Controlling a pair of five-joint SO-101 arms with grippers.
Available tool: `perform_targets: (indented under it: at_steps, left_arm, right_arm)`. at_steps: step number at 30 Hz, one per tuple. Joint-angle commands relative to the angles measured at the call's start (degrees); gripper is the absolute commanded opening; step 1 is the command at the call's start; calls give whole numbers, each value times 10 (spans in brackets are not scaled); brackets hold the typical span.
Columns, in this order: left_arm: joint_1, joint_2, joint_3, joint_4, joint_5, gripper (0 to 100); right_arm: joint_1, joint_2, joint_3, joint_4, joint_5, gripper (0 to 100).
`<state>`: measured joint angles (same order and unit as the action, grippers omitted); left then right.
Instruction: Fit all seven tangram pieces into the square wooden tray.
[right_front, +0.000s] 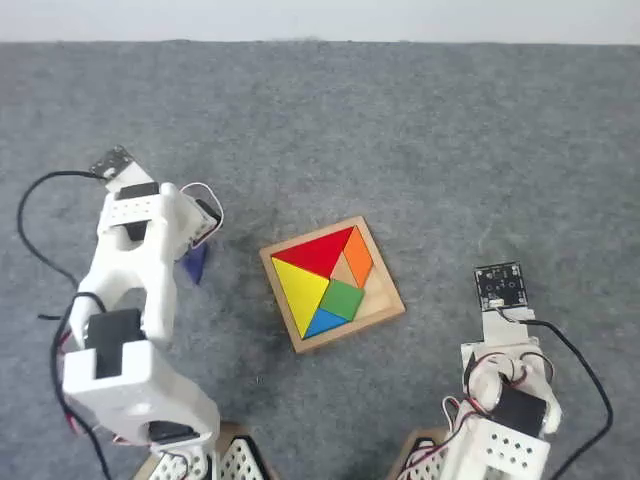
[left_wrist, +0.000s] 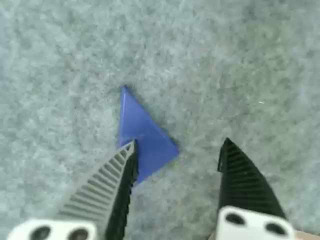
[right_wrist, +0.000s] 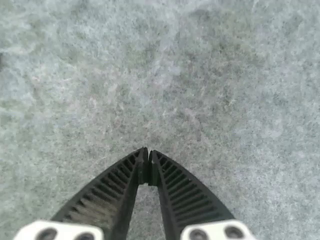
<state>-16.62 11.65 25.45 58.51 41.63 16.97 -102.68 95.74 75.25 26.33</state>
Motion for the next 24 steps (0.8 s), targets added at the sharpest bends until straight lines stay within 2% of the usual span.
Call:
perform_targets:
  at_steps: [1,9,20,24]
  left_arm:
    - [-5,7,-12,31,-21,258]
    - [-57,9,-12,47,-86,233]
    - [-60,11,-12,48,-127,206]
    - [-62,11,-11,47,-133,127]
  right_arm:
    - [6,-12,7,3,4,34]
    - [6,-12,7,3,4,34]
    - [6,-12,7,3,4,34]
    - [6,-12,7,3,4,34]
